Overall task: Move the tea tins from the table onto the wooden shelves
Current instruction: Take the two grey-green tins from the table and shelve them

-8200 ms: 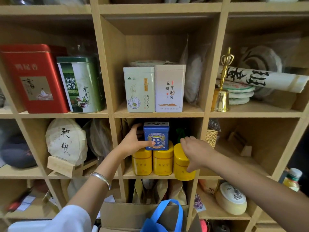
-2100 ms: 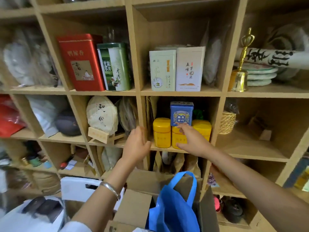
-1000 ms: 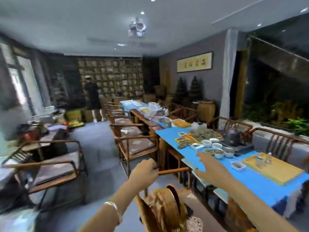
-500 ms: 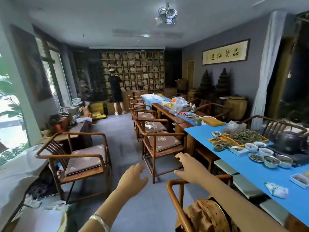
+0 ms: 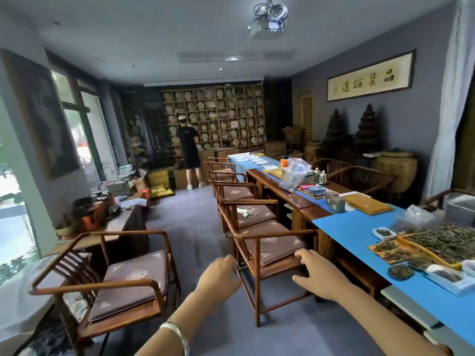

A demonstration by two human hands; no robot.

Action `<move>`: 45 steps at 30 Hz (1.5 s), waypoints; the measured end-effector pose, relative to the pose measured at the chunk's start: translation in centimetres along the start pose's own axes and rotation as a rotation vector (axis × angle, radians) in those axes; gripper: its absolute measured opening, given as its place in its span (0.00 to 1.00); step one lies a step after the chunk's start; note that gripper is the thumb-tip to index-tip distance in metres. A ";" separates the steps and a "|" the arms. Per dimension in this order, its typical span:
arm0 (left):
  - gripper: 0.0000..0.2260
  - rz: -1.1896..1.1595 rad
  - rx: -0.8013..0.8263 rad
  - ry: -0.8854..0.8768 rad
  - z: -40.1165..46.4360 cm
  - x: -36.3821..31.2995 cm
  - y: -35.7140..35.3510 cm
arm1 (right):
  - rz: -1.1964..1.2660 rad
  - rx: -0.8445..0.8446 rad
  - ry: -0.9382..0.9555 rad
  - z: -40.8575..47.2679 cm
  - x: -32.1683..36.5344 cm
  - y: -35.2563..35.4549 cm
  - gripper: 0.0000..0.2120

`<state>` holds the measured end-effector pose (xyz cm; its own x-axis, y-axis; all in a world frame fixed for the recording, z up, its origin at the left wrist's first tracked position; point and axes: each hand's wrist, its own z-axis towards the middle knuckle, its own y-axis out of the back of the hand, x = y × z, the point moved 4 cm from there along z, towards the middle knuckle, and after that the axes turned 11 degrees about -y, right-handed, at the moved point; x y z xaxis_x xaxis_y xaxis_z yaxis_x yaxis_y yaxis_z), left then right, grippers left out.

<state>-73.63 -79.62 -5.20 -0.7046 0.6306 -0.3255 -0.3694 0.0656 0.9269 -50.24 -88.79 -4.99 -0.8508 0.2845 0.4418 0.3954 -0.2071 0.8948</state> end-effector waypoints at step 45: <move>0.18 -0.154 0.434 -0.527 90.8 -0.9 -31.6 | 0.002 -0.088 -0.688 69.8 -39.1 2.8 0.30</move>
<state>-6.38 -12.05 -17.24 -0.2348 0.8731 -0.4272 -0.0885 0.4185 0.9039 8.31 -35.14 -15.27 -0.4253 0.8071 0.4095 0.3430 -0.2750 0.8982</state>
